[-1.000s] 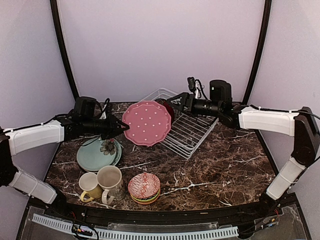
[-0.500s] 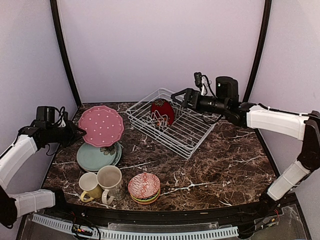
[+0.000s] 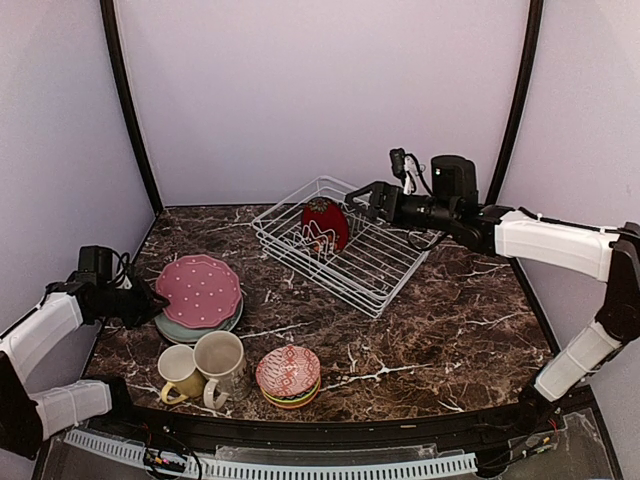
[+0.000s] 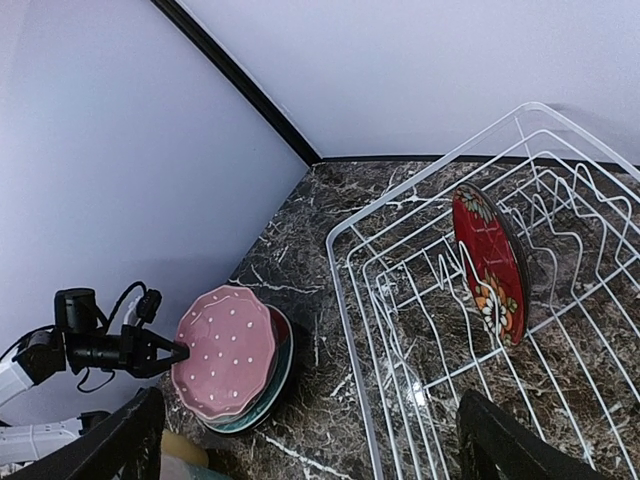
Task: Unload the mixed dishes from the dish rack
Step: Place the plate on the plate.
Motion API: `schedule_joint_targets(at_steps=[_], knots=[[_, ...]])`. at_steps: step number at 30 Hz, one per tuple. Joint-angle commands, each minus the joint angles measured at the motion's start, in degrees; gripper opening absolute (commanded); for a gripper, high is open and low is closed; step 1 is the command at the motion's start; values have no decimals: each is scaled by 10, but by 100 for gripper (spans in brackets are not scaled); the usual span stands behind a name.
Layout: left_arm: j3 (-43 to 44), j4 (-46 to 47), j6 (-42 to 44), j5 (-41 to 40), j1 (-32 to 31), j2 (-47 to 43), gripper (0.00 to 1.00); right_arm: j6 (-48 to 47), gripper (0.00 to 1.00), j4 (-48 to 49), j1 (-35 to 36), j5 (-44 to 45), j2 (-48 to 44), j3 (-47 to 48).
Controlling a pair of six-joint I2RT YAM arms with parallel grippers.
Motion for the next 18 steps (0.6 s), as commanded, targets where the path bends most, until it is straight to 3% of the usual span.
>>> schedule_joint_targets(at_steps=[1, 10, 18], knots=[[-15, 60, 6, 23, 4, -4, 1, -18, 99, -6, -3, 17, 20, 7], [-35, 39, 14, -18, 5, -10, 1, -77, 99, -56, -5, 41, 124, 100], [-36, 20, 15, -66, 5, -13, 2, -175, 99, -149, -12, 128, 234, 247]])
